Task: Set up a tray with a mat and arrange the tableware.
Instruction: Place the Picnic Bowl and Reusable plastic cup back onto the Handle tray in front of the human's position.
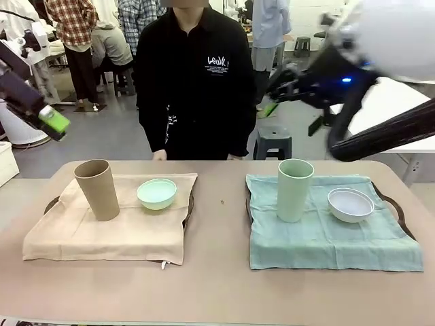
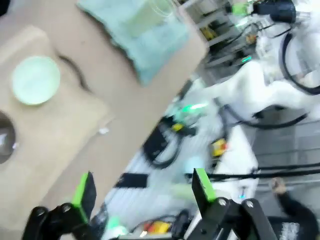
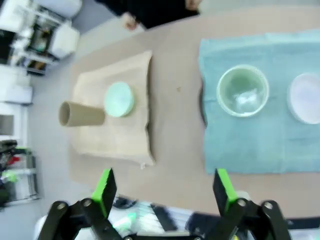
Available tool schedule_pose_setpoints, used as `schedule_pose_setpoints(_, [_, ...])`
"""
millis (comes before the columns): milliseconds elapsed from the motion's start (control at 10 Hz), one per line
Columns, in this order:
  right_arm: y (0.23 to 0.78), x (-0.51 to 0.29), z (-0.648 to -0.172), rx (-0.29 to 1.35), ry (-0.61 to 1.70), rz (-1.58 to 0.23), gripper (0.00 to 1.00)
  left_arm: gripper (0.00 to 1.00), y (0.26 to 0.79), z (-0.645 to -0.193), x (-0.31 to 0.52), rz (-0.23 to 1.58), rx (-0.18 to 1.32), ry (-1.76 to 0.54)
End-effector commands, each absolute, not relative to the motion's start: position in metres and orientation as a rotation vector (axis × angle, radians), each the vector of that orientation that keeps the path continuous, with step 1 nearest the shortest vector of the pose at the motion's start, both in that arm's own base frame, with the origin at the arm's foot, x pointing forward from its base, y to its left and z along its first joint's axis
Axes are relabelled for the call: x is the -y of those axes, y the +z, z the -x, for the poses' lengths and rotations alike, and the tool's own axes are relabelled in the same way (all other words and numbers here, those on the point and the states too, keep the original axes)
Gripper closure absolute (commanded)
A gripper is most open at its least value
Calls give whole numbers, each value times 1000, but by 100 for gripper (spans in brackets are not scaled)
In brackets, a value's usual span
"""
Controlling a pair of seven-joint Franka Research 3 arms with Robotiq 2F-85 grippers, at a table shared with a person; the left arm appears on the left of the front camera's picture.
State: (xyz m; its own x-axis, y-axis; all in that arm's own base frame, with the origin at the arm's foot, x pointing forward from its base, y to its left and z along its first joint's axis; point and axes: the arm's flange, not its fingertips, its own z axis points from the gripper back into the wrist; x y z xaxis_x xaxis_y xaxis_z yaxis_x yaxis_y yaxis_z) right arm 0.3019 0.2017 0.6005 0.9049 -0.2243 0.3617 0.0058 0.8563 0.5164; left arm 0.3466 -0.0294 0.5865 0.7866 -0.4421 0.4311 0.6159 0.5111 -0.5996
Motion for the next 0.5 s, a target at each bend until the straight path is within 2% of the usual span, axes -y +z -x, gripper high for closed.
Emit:
schedule_pose_setpoints(0, [581,-190,-286,442,-240,-211,0,0,581,-348,30,677,322,-511])
schedule_pose_setpoints(100, [600,-202,-302,427,-125,-533,0,0,587,-347,29,813,235,-644])
schedule_pose_setpoints(300, [589,-180,-292,441,-170,-477,0,0,580,-353,25,816,256,-582])
schedule_pose_setpoints(400, [592,-149,-310,341,-170,-657,0,0,581,-359,17,985,200,-578])
